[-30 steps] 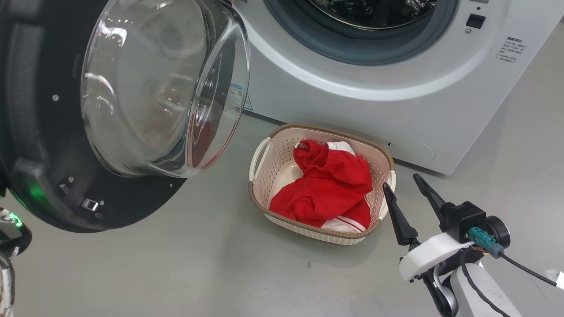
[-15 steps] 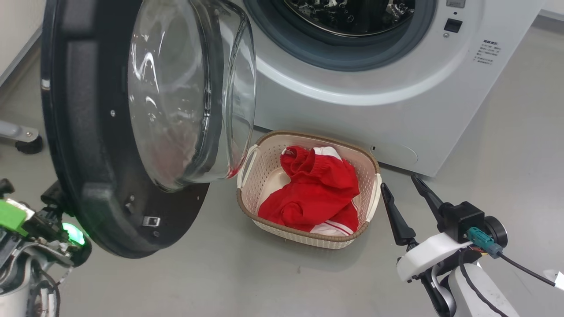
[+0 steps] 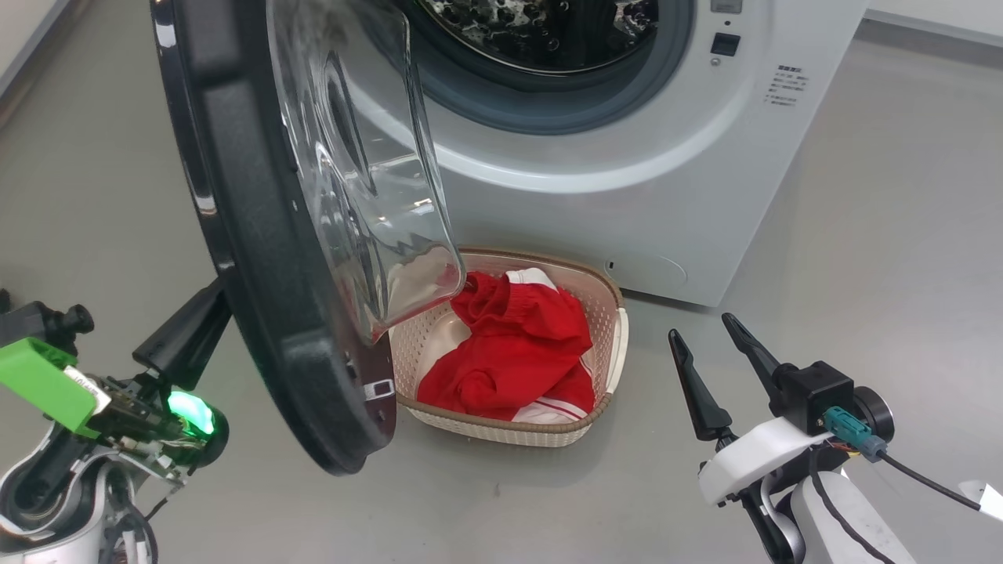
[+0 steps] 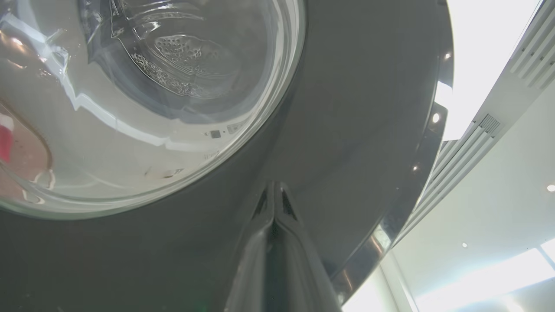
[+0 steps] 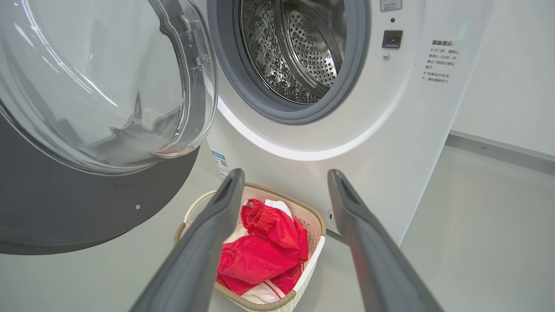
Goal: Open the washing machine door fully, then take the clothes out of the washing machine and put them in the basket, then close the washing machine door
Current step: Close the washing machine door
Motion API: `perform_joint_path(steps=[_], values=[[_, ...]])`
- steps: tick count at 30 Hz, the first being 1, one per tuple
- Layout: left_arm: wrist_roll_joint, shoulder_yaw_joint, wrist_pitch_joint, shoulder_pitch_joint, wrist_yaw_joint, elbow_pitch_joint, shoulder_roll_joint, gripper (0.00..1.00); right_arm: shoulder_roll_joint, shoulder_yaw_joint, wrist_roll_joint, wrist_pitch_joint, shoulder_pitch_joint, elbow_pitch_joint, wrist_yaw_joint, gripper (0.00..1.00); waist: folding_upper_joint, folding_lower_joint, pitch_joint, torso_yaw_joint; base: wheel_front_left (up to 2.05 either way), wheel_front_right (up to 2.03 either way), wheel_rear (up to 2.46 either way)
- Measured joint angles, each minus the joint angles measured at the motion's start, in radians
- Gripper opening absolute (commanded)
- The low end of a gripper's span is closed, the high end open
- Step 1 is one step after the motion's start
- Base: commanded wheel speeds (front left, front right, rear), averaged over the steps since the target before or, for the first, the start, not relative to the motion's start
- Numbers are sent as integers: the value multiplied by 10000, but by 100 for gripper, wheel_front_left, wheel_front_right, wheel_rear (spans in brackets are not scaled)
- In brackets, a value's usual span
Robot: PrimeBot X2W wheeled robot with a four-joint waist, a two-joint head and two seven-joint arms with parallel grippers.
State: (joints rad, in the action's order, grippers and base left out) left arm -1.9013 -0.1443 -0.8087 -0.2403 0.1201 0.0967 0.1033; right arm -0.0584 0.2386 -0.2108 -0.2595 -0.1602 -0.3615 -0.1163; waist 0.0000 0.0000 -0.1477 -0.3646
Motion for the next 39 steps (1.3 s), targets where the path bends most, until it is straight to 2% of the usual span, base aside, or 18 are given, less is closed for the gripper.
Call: perform_joint_path(steps=[5,14,29,39], values=[[21,203,-48,106,0,-316,-301,0,15,36,-2,0,0,12,0,100,0,0,2,479,0,0,0],[221,491,48,196,0,-472,-435,0,21,-69,-54,0,-1,157,50,100,0,0,-137,1550,0,0,0],[811,518,1174,-560,0,-138,-635,0,31,-31,-188,0,-196,228,50,100,0,0,-442,3490,0,0,0],[1371,136,2472,-1410,0,447,-708,0,52,42,-405,0,-201,288,58,100,0,0,-548,4537,0,0,0]])
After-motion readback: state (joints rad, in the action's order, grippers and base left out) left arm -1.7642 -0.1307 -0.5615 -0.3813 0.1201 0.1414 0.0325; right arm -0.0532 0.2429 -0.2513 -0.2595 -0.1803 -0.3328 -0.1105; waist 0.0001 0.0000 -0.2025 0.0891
